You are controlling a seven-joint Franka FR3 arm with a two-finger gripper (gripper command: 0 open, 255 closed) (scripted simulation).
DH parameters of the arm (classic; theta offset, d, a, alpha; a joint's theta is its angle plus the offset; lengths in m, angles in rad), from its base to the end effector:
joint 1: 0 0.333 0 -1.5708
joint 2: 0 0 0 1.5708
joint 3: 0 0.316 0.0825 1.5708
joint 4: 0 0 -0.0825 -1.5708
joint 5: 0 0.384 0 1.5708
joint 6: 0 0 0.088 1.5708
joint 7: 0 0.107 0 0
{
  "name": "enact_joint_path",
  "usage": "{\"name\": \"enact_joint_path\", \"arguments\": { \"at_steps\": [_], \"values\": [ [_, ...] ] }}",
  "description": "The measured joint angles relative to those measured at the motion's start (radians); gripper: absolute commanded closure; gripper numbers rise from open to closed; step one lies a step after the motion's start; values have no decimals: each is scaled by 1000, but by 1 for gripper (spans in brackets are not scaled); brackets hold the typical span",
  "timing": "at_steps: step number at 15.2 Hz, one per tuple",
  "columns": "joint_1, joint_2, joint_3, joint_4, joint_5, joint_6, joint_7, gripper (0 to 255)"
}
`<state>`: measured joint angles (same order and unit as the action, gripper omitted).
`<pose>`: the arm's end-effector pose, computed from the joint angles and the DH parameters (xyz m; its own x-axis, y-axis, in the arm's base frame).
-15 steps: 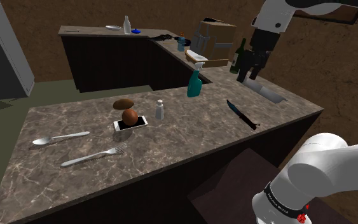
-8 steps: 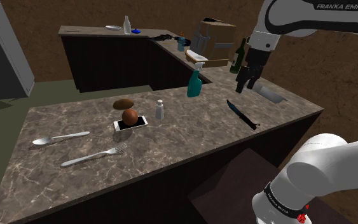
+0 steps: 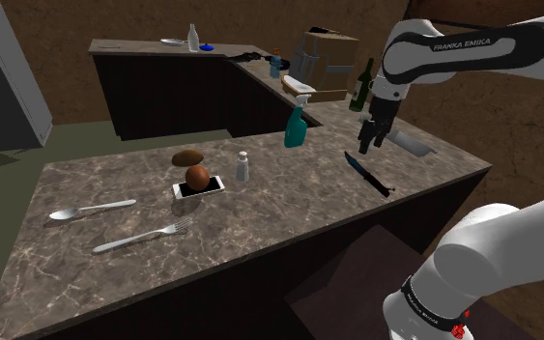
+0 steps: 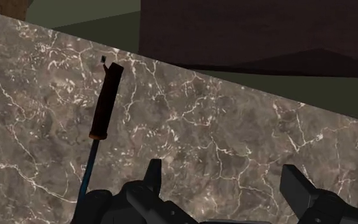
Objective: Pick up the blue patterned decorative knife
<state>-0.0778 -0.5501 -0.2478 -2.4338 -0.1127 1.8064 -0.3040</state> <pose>0.3535 -0.1360 0.4852 0.9956 0.0525 -0.0776 0.0489 -0.9977 -0.0472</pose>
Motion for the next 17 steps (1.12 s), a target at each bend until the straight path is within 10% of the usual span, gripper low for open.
{"name": "enact_joint_path", "arguments": {
  "at_steps": [17],
  "values": [
    [-64,510,-194,101,-44,354,-261,0]
  ]
}}
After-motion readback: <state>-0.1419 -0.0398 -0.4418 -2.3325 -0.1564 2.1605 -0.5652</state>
